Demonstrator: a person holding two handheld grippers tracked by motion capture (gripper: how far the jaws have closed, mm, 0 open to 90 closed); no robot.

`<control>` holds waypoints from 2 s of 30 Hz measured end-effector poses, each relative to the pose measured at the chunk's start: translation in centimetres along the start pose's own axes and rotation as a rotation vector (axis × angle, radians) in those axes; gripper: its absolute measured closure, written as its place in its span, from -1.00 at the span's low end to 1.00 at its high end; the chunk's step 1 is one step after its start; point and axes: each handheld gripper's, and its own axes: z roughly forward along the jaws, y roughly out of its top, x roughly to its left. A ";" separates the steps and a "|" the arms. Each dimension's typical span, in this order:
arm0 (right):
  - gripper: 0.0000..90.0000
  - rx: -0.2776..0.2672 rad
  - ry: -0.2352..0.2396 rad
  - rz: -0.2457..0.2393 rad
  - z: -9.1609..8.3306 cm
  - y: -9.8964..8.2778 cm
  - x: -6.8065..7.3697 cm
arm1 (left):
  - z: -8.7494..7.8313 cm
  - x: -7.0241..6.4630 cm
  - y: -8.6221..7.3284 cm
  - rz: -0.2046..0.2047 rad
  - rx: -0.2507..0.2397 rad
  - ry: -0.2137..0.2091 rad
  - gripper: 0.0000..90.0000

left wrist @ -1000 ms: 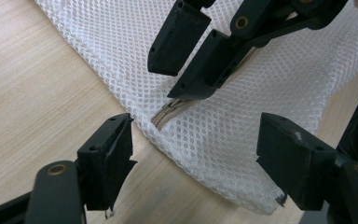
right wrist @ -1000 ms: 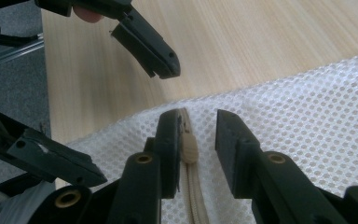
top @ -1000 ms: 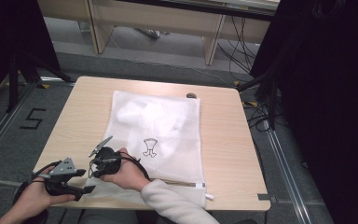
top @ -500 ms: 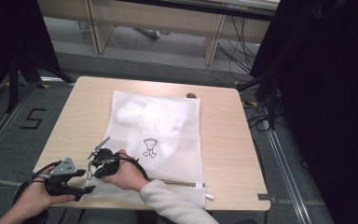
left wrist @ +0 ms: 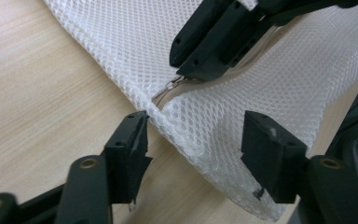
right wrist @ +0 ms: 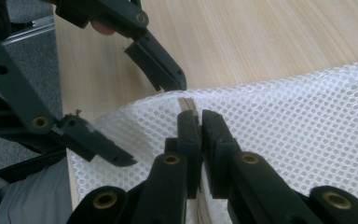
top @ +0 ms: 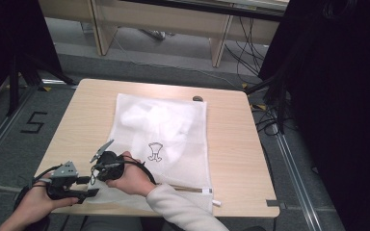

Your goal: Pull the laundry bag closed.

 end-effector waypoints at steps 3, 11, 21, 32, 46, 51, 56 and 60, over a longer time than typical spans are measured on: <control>0.93 -0.002 -0.002 -0.008 -0.3 0.0 0.1 | 0.2 0.1 0.0 -0.054 0.009 -0.018 0.04; 0.93 -0.020 -0.006 -0.030 -0.8 -0.1 0.1 | 1.0 0.2 0.4 -0.098 0.056 -0.051 0.30; 0.93 -0.032 0.007 0.004 -1.3 -0.9 -0.2 | 1.0 -0.2 1.0 -0.041 0.036 -0.035 0.87; 0.69 -0.014 0.050 0.045 -1.7 -2.3 -1.0 | 0.5 -0.5 1.1 0.026 0.024 -0.017 0.89; 0.59 -0.011 0.149 0.147 -1.1 -2.4 -1.8 | 0.6 -0.7 1.1 0.028 0.011 -0.015 0.89; 0.76 -0.018 0.173 0.124 -1.1 -2.2 -1.8 | 0.5 -0.6 1.1 0.037 0.026 -0.016 0.89; 0.80 -0.024 0.142 0.092 -1.5 -2.1 -1.6 | 0.7 -0.7 1.0 0.014 0.011 -0.026 0.89; 0.81 -0.032 0.147 0.116 -1.6 -2.1 -1.5 | 0.6 -0.5 1.0 0.033 0.029 -0.026 0.89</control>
